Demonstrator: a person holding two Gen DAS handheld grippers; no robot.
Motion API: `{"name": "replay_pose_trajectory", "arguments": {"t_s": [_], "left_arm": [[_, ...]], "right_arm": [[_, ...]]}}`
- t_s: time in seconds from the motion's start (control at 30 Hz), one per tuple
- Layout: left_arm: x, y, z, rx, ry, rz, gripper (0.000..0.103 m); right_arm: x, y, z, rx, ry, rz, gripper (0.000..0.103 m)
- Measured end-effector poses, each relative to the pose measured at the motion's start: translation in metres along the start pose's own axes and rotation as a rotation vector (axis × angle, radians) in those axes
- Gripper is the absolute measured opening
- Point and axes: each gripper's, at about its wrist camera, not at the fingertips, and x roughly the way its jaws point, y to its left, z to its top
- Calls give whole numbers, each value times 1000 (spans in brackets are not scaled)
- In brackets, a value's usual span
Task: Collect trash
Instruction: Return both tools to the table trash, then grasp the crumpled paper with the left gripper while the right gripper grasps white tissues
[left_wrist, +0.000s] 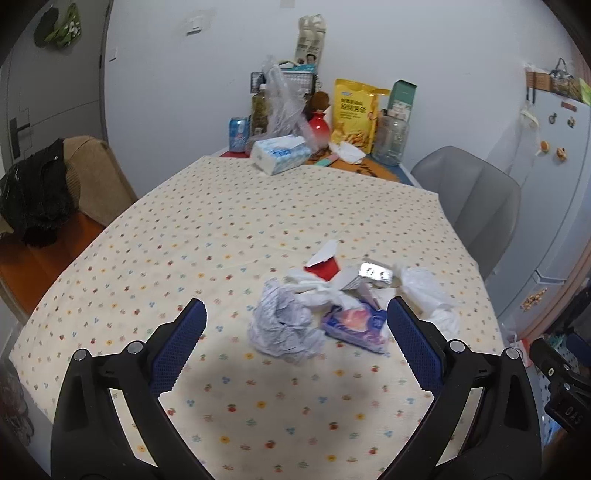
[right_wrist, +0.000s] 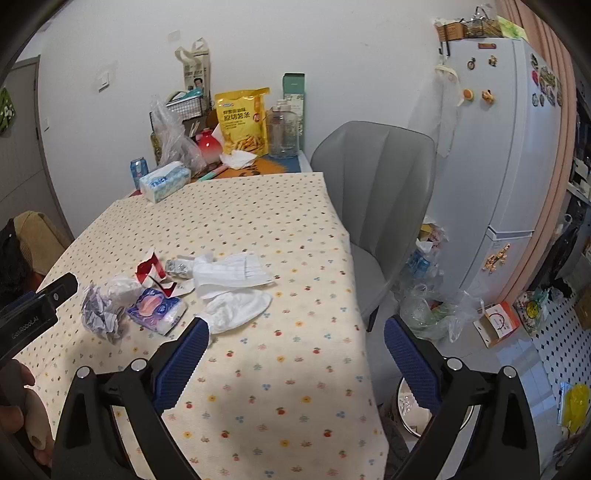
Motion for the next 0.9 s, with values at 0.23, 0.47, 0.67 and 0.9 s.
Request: {"name": "replay_pose_trajectory", "arguments": {"t_s": [0.23,0.47,0.67,0.9], "left_arm": [[29,17,-5,-21,50,32,94],[61,21,-11,-29,120,50,79],[81,26,-15,-42,147,40,59],[64,36,-10,-73,103,57,22]], "right_arm": [[21,21,-4,-25,42,35,88],[47,32,-7,-35,84,55,83],[66,41,-6,-44,107,67,79],[73,59,-9,-74,116,91,78]]}}
